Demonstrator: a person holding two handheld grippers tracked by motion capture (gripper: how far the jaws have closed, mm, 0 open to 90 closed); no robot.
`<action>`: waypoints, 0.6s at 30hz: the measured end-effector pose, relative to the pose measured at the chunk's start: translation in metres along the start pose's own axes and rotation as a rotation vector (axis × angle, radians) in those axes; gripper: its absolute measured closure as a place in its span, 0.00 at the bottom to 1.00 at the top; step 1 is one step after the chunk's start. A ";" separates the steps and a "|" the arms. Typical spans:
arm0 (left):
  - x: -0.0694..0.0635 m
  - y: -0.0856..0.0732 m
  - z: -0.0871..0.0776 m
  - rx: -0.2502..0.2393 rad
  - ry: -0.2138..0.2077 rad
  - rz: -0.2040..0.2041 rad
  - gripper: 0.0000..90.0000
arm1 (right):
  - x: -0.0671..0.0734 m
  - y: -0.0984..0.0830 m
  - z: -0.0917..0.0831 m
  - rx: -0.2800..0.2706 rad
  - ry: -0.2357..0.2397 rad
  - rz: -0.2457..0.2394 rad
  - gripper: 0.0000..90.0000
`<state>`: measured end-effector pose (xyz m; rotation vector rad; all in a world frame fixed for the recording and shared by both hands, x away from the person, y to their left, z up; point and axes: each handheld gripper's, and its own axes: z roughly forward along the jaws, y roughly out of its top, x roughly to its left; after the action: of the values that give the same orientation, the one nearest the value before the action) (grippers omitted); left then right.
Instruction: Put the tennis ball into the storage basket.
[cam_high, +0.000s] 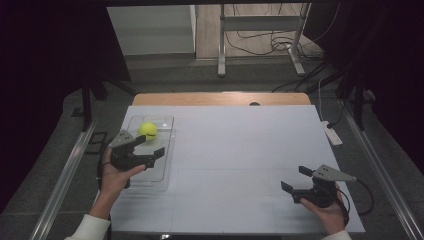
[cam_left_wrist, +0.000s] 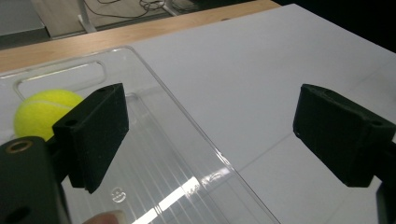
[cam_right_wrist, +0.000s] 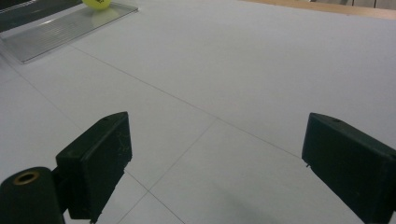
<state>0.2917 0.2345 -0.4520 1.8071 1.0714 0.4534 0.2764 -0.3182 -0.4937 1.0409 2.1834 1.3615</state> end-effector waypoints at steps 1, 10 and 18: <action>-0.002 -0.002 0.000 -0.001 -0.004 0.000 0.12 | 0.000 0.000 0.000 0.000 0.000 0.000 0.09; -0.024 -0.021 -0.002 0.009 -0.029 0.033 0.12 | 0.000 0.000 0.000 -0.004 0.001 0.000 0.09; -0.039 -0.035 -0.003 0.024 -0.043 0.056 0.11 | 0.000 0.001 0.000 -0.006 0.003 -0.002 0.09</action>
<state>0.2515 0.2099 -0.4753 1.8641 1.0026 0.4344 0.2763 -0.3180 -0.4925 1.0345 2.1814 1.3686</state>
